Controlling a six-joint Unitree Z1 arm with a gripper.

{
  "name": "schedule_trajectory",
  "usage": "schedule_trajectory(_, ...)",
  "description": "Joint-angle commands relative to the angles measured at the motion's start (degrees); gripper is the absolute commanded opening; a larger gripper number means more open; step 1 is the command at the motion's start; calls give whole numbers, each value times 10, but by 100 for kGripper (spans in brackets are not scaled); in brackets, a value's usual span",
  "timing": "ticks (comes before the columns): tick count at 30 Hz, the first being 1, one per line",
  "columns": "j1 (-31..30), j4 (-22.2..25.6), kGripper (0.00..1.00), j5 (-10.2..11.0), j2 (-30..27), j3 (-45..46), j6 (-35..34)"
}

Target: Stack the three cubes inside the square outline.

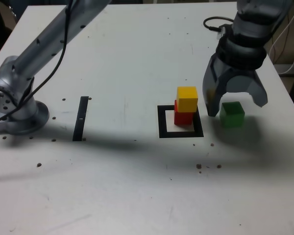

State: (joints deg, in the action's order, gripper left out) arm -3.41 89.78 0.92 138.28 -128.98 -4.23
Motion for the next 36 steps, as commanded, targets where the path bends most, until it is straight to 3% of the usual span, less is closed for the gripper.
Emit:
schedule_trajectory(1, 4, 2, 94, -2, 10, 3, 1)
schedule_trajectory(12, 15, -23, 88, 9, 25, 6, -6)
schedule_trajectory(32, 16, -51, 75, -18, 31, 0, -18)
schedule_trajectory(36, 16, -50, 67, -17, 31, -6, -19)
